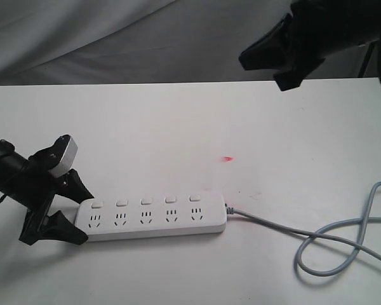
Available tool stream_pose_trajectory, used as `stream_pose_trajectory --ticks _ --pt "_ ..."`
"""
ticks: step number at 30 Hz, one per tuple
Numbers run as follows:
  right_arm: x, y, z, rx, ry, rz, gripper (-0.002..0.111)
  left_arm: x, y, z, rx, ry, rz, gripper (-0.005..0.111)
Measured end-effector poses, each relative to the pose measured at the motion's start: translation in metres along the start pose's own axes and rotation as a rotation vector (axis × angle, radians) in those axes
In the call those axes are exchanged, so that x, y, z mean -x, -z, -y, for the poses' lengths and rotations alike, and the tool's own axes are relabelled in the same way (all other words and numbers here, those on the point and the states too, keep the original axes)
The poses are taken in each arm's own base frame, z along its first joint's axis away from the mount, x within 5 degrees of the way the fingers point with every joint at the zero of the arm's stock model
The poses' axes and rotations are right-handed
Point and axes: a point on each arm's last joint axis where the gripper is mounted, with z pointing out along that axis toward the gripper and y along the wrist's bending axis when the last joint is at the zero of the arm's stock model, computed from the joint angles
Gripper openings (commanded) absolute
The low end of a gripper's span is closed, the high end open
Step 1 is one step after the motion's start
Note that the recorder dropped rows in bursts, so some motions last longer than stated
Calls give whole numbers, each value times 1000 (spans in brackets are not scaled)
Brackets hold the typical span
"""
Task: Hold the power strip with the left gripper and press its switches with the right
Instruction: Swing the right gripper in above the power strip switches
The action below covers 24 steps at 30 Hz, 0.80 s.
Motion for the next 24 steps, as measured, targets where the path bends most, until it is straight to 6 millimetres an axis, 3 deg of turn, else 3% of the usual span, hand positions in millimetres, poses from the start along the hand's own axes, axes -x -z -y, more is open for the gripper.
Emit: stream_pose_trajectory --ticks 2,7,9,15,19,24 --pt "-2 -10 3 24 -5 41 15 0 0 0 0 0 0 3" --pt "-8 -36 3 65 34 38 55 0 0 0 0 0 0 3" --pt "-9 -48 -1 82 76 22 64 0 0 0 0 0 0 3" --pt "-8 -84 -12 36 154 -24 79 0 0 0 0 0 0 3" --pt "-6 -110 -31 77 198 -49 89 0 0 0 0 0 0 3" --pt "-2 -139 -51 44 256 -65 92 0 0 0 0 0 0 3"
